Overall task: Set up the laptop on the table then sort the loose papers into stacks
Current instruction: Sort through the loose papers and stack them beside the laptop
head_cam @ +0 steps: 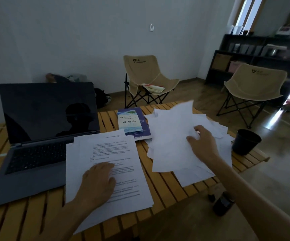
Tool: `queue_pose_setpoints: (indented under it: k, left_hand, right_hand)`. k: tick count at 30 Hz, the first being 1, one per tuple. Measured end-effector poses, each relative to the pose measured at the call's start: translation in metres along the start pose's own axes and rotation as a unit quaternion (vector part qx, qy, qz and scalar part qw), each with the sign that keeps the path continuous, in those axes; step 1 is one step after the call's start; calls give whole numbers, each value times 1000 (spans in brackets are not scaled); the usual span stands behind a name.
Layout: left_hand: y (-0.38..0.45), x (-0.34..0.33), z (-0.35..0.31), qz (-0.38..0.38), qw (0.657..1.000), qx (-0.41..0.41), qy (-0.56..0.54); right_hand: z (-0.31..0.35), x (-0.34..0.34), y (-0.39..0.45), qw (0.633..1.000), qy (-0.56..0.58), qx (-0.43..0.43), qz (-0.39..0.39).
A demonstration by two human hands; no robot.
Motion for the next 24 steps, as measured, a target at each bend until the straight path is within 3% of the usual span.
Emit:
queue_pose_setpoints:
  k: [2, 3, 5, 6, 7, 8, 11, 14, 19, 22, 24]
  left_hand:
    - [1, 12, -24, -35, 979, 14, -200]
    - [1, 16, -38, -16, 948, 38, -317]
    - [1, 25, -63, 19, 827, 77, -557]
    - [0, 31, -70, 25, 772, 89, -629]
    - [0, 37, -73, 20, 740, 88, -667]
    - [0, 43, -71, 3, 729, 88, -679]
    - [-2, 58, -51, -104, 744, 96, -653]
    - [-4, 72, -28, -174, 773, 113, -599]
    - [2, 86, -13, -180, 753, 100, -625]
    - [4, 91, -9, -189, 716, 92, -666]
    - [7, 91, -6, -192, 683, 83, -700]
  right_hand:
    - [47, 11, -40, 988, -81, 130, -8]
    - [69, 13, -64, 971, -130, 200, -22]
    - [105, 2, -113, 908, -216, 354, -57]
    - [116, -11, -137, 878, -242, 410, -46]
    - [123, -25, -157, 862, -255, 438, -12]
    - [124, -40, -171, 852, -269, 449, 26]
    - [129, -64, -198, 838, -265, 463, 116]
    - [119, -65, -183, 893, -181, 347, 223]
    - [72, -58, -108, 983, -28, 129, 125]
    - [34, -79, -76, 979, 32, -45, 197]
    - [25, -90, -74, 938, 212, -117, 247]
Point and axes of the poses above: each hand's wrist, its own y-axis towards the middle knuckle, its own x-axis out of the back of the hand, z = x × y, the point moved 6 cm from there along y, towards the middle knuckle, and after that the axes turned 15 degrees about -y, right-handed, at the moved point
